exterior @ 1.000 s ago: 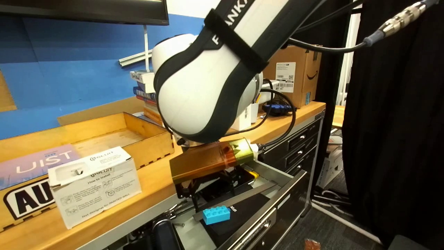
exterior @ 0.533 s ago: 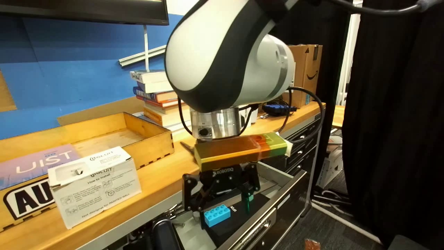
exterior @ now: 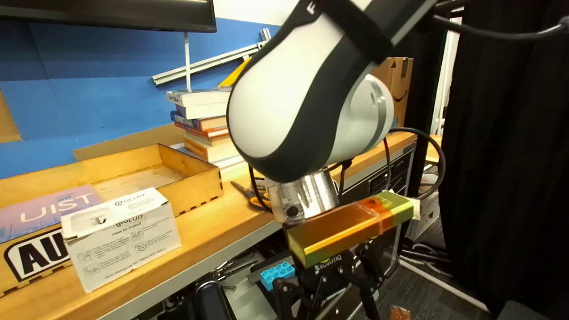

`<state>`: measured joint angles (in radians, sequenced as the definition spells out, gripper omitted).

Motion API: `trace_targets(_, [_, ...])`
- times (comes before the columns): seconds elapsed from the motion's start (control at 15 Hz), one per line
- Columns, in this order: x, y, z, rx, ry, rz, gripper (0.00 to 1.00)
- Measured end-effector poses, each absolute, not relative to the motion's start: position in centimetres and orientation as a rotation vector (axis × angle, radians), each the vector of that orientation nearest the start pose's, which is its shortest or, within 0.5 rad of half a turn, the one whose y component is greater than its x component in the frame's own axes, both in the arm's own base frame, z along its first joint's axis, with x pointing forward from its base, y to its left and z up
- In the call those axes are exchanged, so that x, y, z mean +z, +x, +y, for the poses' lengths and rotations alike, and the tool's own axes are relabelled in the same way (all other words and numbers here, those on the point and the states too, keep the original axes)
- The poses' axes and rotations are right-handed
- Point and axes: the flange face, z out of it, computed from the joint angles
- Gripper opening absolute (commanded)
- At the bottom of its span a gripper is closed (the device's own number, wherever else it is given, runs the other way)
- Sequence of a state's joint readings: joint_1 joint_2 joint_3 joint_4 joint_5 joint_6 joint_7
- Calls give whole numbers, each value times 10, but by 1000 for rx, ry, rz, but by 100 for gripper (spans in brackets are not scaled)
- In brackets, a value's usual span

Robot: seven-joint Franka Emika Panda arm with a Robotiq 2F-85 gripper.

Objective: Place the blue block in the open top drawer then push the drawer closed

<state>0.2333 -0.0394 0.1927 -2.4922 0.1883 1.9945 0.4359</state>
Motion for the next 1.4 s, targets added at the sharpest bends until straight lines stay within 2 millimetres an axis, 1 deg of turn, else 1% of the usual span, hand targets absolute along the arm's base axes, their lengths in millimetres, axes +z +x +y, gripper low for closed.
trace_targets(0.2, [251, 370, 186, 726, -3199, 295, 100])
trace_targets(0.4, [238, 378, 194, 692, -3254, 346, 100])
trace_targets(0.53, [236, 392, 202, 604, -3283, 367, 100])
trace_targets(0.67, [240, 407, 209, 505, -3333, 353, 100])
trace_targets(0.93, [245, 435, 229, 227, -3462, 303, 100])
trace_targets(1.07, [244, 449, 235, 116, -3505, 280, 100])
trace_targets(1.27, [237, 467, 238, 52, -3538, 248, 100])
trace_targets(1.4, [236, 478, 241, 2, -3556, 222, 100])
